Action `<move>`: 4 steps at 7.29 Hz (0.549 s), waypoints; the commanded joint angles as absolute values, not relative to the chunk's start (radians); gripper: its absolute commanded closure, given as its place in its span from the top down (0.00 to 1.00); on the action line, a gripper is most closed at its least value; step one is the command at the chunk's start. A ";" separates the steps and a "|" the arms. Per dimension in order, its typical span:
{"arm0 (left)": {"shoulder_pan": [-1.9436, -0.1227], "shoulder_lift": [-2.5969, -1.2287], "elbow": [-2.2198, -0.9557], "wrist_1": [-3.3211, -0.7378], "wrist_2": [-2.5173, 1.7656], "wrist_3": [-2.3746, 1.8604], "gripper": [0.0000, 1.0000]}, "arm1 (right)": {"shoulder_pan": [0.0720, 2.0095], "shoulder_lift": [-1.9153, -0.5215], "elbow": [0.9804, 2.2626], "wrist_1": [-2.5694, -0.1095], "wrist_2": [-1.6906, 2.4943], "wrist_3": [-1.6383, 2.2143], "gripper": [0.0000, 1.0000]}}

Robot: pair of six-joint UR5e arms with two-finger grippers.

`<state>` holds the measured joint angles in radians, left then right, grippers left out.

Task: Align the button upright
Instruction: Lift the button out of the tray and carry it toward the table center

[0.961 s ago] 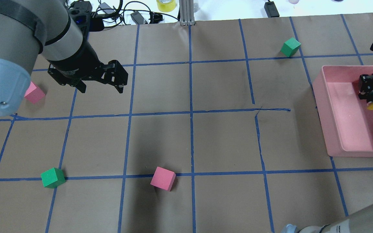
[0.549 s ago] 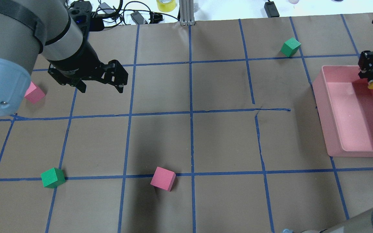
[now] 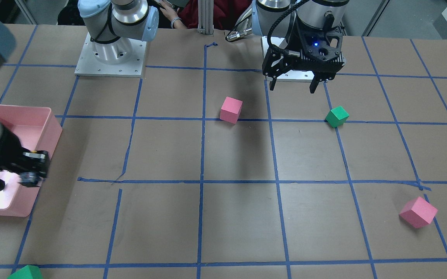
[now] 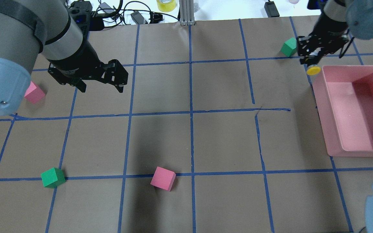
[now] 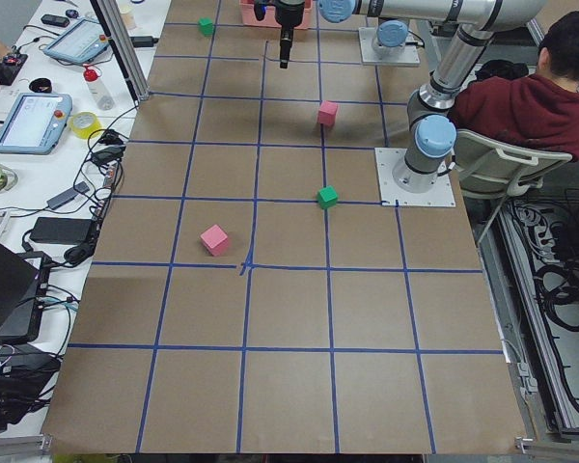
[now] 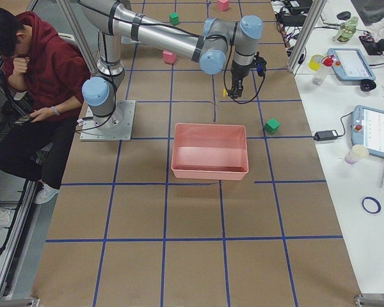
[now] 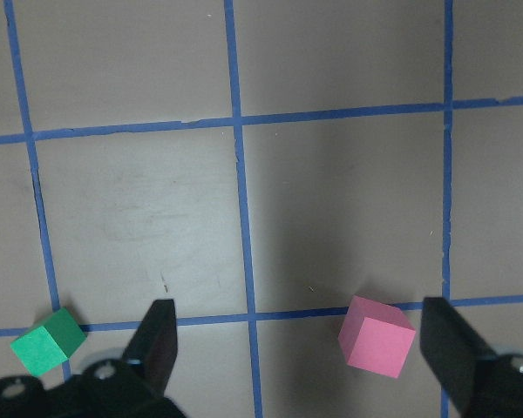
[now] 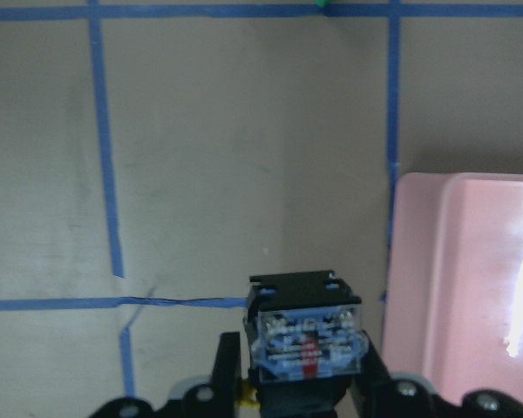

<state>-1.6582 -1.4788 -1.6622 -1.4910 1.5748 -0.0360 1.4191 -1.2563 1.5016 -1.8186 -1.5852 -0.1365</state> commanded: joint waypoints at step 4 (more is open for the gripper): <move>-1.660 -1.479 -1.661 -1.493 1.582 -0.037 1.00 | 1.732 -1.082 1.439 -1.977 -1.549 0.274 0.00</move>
<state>-1.6586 -1.4788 -1.6618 -1.4920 1.5781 -0.0364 1.6853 -1.1248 1.4543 -1.9433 -1.5579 0.1896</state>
